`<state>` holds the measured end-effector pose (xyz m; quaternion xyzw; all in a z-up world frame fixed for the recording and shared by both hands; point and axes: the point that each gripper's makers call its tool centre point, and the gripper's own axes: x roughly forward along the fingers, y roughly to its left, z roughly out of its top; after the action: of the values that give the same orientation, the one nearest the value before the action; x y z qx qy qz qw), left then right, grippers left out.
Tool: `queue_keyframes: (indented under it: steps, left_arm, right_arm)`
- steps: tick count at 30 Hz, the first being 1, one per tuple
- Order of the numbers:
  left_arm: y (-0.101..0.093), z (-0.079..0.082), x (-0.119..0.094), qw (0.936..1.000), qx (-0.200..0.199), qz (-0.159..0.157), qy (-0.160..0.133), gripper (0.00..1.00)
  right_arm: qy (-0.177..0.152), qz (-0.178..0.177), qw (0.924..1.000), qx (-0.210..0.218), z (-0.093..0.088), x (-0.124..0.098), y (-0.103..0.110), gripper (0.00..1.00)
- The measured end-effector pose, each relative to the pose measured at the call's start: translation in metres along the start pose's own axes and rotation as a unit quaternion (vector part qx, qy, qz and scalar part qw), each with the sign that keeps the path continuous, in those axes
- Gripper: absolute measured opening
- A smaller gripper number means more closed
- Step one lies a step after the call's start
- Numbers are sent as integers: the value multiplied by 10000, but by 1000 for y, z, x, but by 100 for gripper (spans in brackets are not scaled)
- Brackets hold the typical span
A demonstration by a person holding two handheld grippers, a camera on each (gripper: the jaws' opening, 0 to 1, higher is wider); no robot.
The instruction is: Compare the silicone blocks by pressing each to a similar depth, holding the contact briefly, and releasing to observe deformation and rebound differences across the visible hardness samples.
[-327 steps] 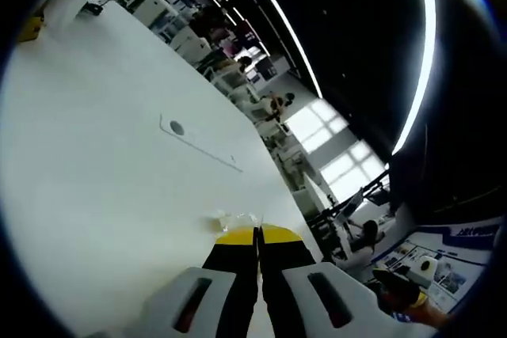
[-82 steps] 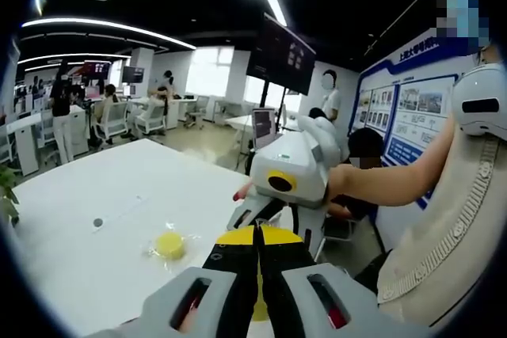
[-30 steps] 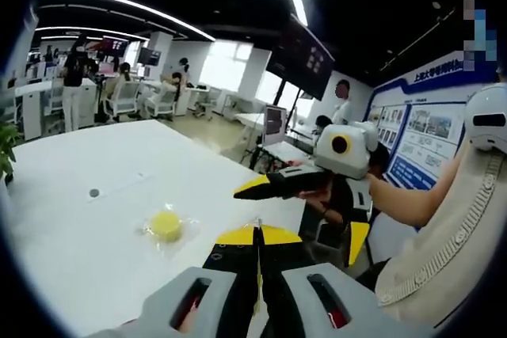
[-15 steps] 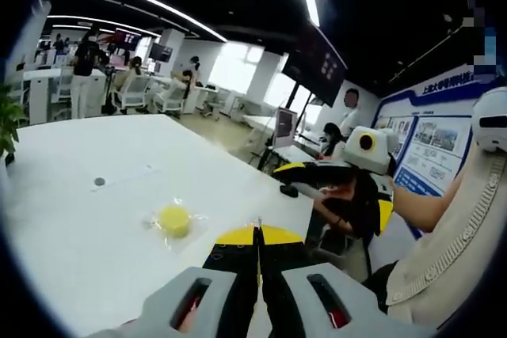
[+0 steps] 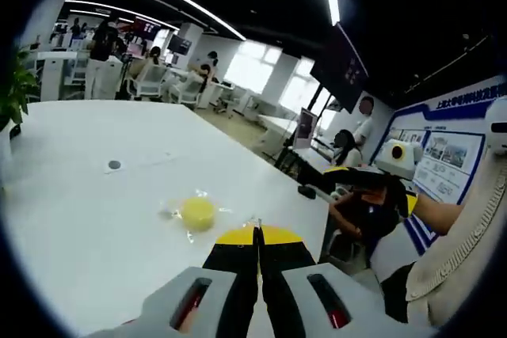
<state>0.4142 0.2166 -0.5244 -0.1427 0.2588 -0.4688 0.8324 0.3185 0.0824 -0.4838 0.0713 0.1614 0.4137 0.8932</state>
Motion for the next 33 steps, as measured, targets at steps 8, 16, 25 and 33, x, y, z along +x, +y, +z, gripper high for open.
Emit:
queue_keyframes:
  steps: [8, 16, 25, 33]
  left_arm:
    - [38, -11, 15, 9993, -360, 90, 3, 0]
    - [70, -19, 34, 9974, -715, 68, 78, 0]
    - [102, -20, 52, 9949, -989, 176, 35, 0]
    - [145, -7, 51, 9949, -844, 557, -60, 0]
  right_arm:
    - [224, -520, 9982, 217, -15, -24, -24, 84]
    - [344, -860, 9955, 206, -18, -27, -40, 87]
    - [477, -901, 9945, 238, -21, -19, -44, 86]
    - [785, -990, 9912, 393, -37, -20, -47, 85]
